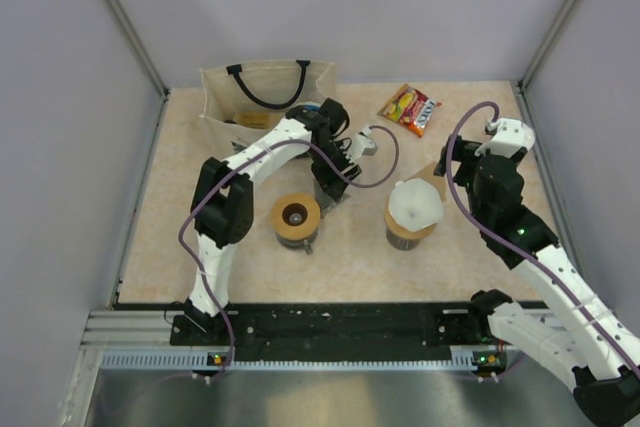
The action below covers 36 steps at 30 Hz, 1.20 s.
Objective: Place the coffee filter in the dripper
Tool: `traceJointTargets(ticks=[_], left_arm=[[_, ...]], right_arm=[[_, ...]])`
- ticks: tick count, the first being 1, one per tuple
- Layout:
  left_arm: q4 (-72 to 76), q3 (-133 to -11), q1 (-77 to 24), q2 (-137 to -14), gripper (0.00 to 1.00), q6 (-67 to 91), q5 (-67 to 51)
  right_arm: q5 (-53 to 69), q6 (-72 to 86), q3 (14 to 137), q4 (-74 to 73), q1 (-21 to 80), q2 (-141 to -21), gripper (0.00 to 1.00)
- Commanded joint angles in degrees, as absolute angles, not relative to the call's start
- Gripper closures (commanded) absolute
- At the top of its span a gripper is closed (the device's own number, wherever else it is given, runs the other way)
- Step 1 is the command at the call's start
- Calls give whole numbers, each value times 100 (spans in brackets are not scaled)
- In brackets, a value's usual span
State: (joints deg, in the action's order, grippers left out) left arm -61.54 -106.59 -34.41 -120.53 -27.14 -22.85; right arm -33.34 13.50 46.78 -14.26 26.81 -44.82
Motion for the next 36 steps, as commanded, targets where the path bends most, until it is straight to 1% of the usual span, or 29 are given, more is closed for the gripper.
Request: traceJointTargets(ticks=[1,4,6,11,13,19,25,29,31,35,36], left_arm=[[-6135,-10617,-3516,-12085,38,-2777,-2224],[-6126,-10608,-3524,-12059,49,-2769,-2145],[-6100,-10573,-3524,-12032,54,-2769,-2101],[-6082,-10547,-3560,-12041,72,-2777,-2057],[-6065,-10556,-3568,-12032,76,-2751,-2004],[-6038,-10880,-3595,-11980,100,-2620,-1908],[-5977,-11539,-3595,-11874,100,-2268,-1688],[-5398,-11602,-3700,-11471,100,-1882,-1092],[-5125,-11637,-3796,-11260,100,-1697,-530],[-4957,-11795,-4025,-10856,100,-1013,1173],[-5009,-11812,-4104,-10759,100,-819,1848]], right_arm=[[-3357,1310,4693,-1213,2646,-4474,1],[-3349,1318,4693,-1213,2646,-4465,1],[-3357,1301,4702,-1204,2646,-4465,1],[-3401,1318,4702,-1204,2654,-4430,1],[-3401,1327,4693,-1213,2646,-4430,1],[-3401,1327,4693,-1204,2645,-4421,1],[-3393,1327,4693,-1195,2637,-4403,1],[-3401,1345,4685,-1195,2654,-4395,1],[-3384,1345,4693,-1195,2637,-4403,1],[-3384,1336,4676,-1204,2646,-4395,1],[-3392,1345,4676,-1195,2646,-4386,1]])
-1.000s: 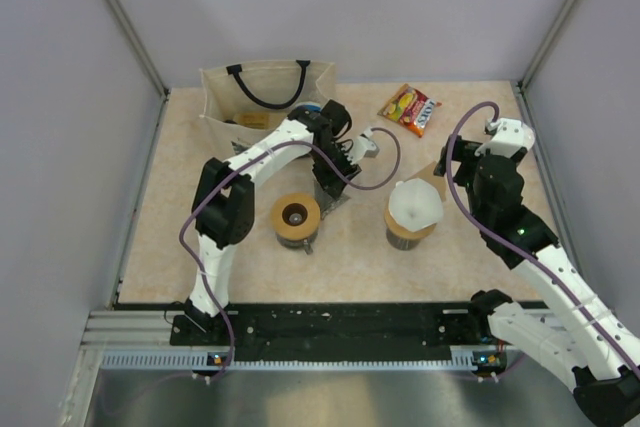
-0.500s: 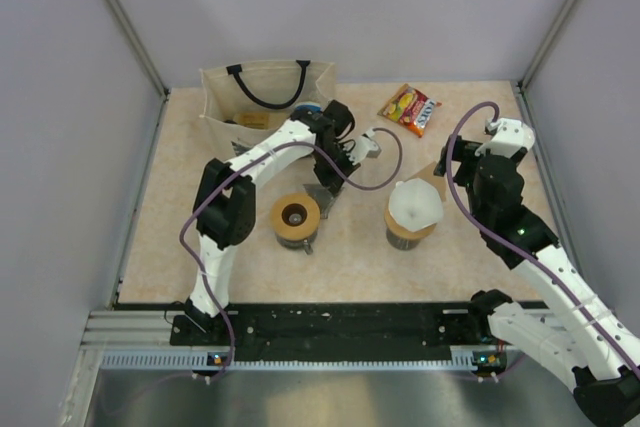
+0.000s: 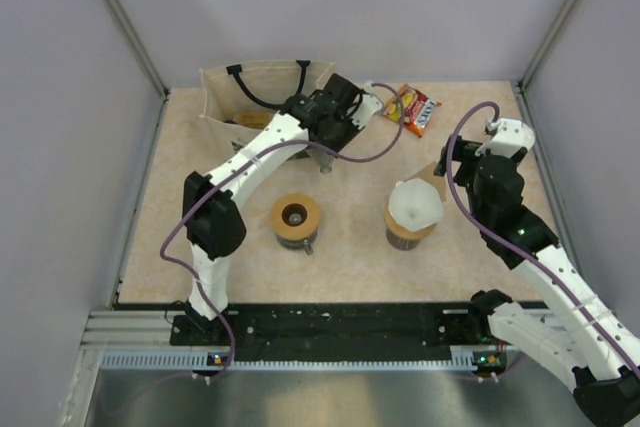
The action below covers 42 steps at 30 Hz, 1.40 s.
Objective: Place the coffee filter in the dripper
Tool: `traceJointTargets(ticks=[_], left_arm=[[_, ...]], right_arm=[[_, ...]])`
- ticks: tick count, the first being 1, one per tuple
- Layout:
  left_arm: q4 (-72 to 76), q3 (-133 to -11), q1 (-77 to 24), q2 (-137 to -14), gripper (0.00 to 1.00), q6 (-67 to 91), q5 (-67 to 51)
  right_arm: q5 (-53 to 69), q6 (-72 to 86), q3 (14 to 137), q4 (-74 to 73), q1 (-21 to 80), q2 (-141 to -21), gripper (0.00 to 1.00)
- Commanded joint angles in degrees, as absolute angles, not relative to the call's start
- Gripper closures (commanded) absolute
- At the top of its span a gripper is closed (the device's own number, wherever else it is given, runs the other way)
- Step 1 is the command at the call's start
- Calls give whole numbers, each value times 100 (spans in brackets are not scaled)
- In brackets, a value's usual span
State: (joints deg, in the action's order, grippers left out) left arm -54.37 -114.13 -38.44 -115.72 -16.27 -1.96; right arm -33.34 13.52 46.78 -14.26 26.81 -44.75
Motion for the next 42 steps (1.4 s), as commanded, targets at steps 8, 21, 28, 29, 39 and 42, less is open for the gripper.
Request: traceJointTargets(ticks=[8,21,28,29,39,42], left_arm=[[-5940,-11146,-4359,-9696,100,895,3664],[-6038,-9220,-4746,-8490,100,2083,2882],[-6599,-9553,-5229,-8824,100,2205,3268],[-6792,-9649,-5264,-8911,100,2293,3322],[-6873,-9325,-5432,-9193,100,2627,3445],[-6759,-9229,-5440,-9272,100,2584,3296]], right_arm=[[-3331,1354,4649,-1151,2645,-4386,1],[-3270,1354,4623,-1125,2637,-4342,1],[-3348,1345,4614,-1125,2646,-4342,1],[-3366,1345,4614,-1134,2646,-4333,1],[-3375,1362,4614,-1178,2646,-4272,1],[-3384,1362,4606,-1169,2645,-4245,1]])
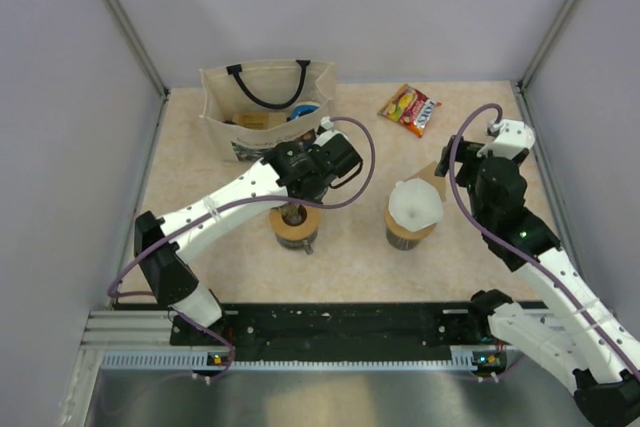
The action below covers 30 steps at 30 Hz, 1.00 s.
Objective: Place the coffee filter in the dripper
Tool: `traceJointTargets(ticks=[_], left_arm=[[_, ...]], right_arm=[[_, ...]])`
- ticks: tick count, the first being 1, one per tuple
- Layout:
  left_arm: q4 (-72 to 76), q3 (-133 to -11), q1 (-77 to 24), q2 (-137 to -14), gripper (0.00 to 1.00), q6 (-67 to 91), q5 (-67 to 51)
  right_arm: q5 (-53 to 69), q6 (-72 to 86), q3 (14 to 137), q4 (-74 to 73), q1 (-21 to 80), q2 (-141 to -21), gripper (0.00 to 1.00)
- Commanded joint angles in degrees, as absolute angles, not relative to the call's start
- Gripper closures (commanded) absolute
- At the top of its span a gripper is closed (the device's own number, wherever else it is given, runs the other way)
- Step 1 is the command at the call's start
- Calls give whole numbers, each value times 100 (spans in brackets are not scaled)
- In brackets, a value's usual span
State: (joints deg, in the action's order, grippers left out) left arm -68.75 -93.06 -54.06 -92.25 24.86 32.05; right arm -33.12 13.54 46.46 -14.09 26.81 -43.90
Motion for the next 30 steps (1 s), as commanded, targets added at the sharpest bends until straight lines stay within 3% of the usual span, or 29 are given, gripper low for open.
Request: traceJointTargets(ticks=[1,30], left_arm=[[-6802,-9211,-5449,-9325,100,2601,3305],[-6724,-8895,-5616,-9914,100,3181,3850]], right_arm=[[-3384,1371,4605,-1178,2646,-4245,1],[-3358,1354,4605,-1178,2646,-4298,1]])
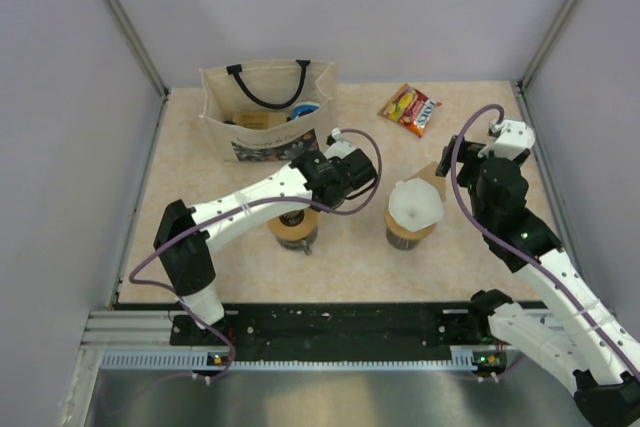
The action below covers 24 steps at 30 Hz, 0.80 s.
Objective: Place the coffee filter in the dripper
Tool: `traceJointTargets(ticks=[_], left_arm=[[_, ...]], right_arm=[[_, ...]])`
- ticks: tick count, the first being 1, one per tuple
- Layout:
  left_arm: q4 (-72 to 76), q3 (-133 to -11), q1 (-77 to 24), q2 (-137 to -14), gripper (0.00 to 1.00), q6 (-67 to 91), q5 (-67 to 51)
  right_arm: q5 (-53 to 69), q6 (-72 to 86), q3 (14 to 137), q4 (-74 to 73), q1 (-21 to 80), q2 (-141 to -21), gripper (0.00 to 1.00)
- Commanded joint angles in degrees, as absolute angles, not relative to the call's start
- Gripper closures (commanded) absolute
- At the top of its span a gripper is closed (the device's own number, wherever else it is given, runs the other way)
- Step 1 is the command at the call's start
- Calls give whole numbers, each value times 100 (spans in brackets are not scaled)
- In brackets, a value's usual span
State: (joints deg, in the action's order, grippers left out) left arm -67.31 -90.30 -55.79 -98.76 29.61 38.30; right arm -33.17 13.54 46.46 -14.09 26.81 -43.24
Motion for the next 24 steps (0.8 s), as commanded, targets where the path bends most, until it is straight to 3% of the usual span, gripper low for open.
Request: traceJointTargets(ticks=[1,7,9,12,20,24], left_arm=[[-6715,-8842,-5625,-9914,100,3216,3815],[-6724,-8587,-5730,-9809,98,3497,3411],[-6732,-8517,-5739,-9739,75,3586,3279],[-6715,-8508,-5748,-9677,64,3621,3252],[-6776,-8762,-5757,-9589,60,3560,3208],[-6689,-8824,-5748,-9291,49,3481,3042]], right_arm=[[-3357,1345,4605,-1178,2646,-4298,1],[-3358,1354,4614,-1178,2646,-4307,1],[-3349,1354,4623,-1178,2646,-4307,1],[-3340,1362,4614,-1169,2646,-4307,1],[-3331,1362,4614,-1178,2646,-4315,1],[-3322,1345,4614,-1160,2646,-4342,1]])
